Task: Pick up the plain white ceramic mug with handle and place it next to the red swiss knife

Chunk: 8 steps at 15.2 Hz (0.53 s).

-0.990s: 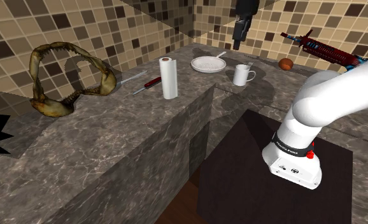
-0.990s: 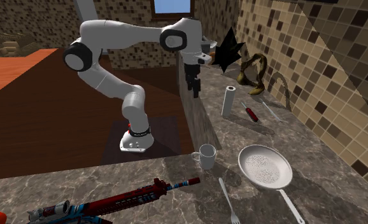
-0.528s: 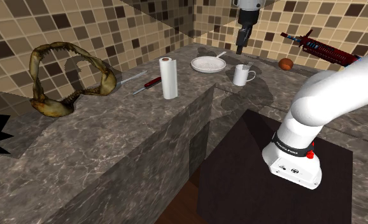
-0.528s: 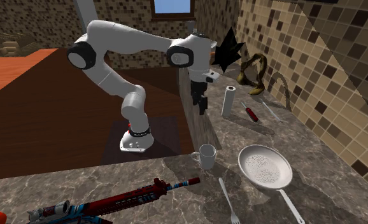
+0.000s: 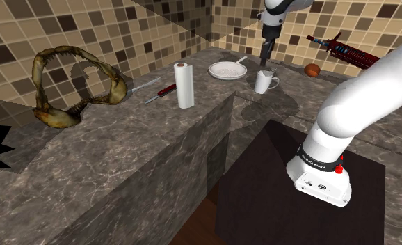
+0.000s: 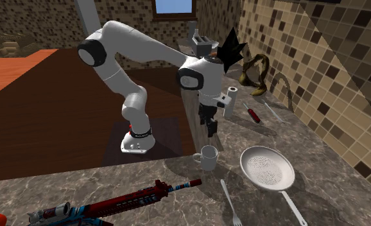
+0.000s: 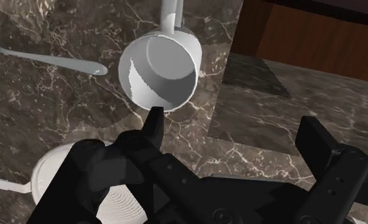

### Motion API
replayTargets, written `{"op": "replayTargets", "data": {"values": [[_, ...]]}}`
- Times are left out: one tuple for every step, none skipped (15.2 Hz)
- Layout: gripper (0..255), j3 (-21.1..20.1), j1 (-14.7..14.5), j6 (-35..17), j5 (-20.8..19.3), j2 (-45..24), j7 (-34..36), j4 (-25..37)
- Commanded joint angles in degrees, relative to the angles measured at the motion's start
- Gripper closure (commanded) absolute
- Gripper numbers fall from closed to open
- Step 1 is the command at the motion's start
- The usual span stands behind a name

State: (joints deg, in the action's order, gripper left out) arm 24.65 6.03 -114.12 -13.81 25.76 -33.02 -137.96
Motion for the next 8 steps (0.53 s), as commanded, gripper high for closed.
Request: {"op": "replayTargets", "data": {"values": [[0,2.9,0.1,-2.5,0.4,-3.8,-3.2,1.2],[0,4.1,0.1,-3.6,0.9,-5.8,-4.7,1.9],[0,5.4,0.0,-4.7,1.5,-7.9,-6.2,2.8],[0,6.6,-0.1,-5.8,2.3,-10.1,-7.9,3.6],[0,7.9,-0.2,-6.8,3.3,-12.3,-9.6,4.6],[0,9.0,-0.2,-7.7,4.5,-14.6,-11.4,5.6],[0,10.1,-0.3,-8.6,5.8,-17.1,-13.3,6.7],[0,11.1,-0.3,-9.5,7.3,-19.5,-15.2,7.8]]}}
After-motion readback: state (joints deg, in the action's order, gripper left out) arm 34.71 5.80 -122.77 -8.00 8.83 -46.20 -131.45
